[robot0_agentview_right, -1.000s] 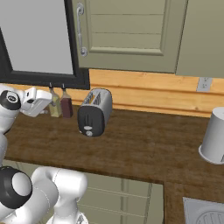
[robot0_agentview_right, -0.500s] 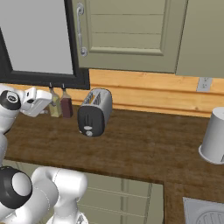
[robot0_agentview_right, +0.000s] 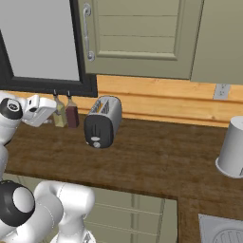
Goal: Start the toaster. Once the lever pops up, take the bread to the plate on the dining counter.
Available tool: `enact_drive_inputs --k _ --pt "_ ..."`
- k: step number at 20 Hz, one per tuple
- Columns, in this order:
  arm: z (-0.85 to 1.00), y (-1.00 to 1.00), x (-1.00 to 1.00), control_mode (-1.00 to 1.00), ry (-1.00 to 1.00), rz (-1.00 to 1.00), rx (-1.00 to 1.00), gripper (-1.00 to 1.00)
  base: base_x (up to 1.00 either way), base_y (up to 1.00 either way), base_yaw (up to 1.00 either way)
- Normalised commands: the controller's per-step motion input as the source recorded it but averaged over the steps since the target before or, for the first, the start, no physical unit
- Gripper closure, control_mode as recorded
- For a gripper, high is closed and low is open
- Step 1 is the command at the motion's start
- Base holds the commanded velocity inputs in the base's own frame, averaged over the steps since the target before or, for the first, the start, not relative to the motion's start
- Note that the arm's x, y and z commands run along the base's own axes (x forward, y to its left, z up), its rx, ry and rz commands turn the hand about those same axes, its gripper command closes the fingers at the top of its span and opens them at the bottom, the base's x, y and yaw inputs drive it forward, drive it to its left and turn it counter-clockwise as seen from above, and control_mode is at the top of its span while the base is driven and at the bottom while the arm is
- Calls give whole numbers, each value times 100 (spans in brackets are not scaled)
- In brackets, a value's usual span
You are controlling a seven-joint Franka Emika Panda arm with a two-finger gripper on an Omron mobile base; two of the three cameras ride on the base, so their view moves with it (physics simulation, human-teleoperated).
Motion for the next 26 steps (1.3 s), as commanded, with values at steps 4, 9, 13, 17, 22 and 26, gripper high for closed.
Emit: enact_drive_inputs --k 4,9,13,17,22,26 --pt "0 0 0 -100 0 0 0 -100 0 0 0" --pt "0 0 0 -100 0 0 0 -100 0 0 0" --pt "0 0 0 -100 0 0 0 -100 0 0 0" --pt "0 0 0 -100 0 0 0 -100 0 0 0" --pt "0 0 0 -100 0 0 0 -100 0 0 0" --pt "0 0 0 -100 0 0 0 -100 0 0 0"
